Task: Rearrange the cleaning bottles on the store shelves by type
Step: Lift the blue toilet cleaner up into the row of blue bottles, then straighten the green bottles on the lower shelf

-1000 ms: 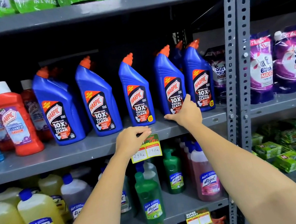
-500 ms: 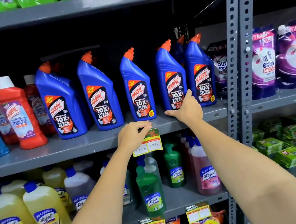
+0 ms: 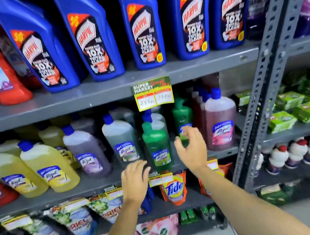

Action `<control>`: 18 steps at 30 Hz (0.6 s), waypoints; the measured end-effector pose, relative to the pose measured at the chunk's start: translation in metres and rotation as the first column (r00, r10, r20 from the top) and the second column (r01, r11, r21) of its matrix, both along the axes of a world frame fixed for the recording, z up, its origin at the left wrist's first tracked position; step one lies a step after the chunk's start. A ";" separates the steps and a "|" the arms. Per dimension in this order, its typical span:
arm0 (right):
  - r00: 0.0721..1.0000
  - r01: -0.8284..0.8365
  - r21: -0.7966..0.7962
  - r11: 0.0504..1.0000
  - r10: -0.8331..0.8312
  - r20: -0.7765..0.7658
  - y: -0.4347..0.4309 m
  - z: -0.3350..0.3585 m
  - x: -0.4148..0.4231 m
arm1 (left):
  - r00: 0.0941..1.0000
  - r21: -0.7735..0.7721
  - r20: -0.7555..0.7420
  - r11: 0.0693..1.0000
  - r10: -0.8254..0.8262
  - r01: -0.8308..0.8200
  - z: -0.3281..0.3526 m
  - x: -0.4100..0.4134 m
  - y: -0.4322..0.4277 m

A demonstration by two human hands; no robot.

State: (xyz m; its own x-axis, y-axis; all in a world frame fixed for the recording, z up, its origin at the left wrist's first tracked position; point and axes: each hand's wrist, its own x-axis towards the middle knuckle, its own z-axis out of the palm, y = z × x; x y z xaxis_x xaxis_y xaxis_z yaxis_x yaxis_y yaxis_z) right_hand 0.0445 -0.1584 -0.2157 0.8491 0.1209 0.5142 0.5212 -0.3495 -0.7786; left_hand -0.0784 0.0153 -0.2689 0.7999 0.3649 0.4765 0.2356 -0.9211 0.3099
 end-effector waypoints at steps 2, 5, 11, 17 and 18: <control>0.996 -0.062 -0.093 0.994 0.055 -0.072 0.010 -0.022 -0.011 | 0.987 -0.070 -0.159 0.997 -0.025 0.014 -0.024 0.006 0.007; 0.988 -0.106 -0.187 0.977 0.082 -0.135 0.022 -0.038 -0.020 | 0.954 -0.084 -0.298 0.996 -0.026 0.000 -0.039 0.018 0.018; 0.966 -0.112 -0.247 0.962 0.047 -0.253 0.050 -0.059 -0.028 | 0.950 -0.102 -0.312 0.993 0.021 -0.056 -0.061 0.029 0.029; 0.939 -0.066 -0.264 0.962 -0.030 -0.343 0.073 -0.071 -0.030 | 0.987 -0.165 -0.149 0.982 0.063 -0.087 -0.071 0.030 0.035; 0.932 -0.053 -0.264 0.963 -0.047 -0.360 0.076 -0.071 -0.030 | 0.988 -0.171 -0.137 0.981 0.068 -0.091 -0.074 0.029 0.036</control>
State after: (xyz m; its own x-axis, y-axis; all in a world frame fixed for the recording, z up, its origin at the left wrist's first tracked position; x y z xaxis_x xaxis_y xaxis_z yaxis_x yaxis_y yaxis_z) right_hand 0.0148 -0.0823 -0.2869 0.9694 0.2129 0.1223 0.2246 -0.5676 -0.7921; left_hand -0.0490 0.0516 -0.3429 0.8158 0.4988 0.2927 0.3551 -0.8315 0.4273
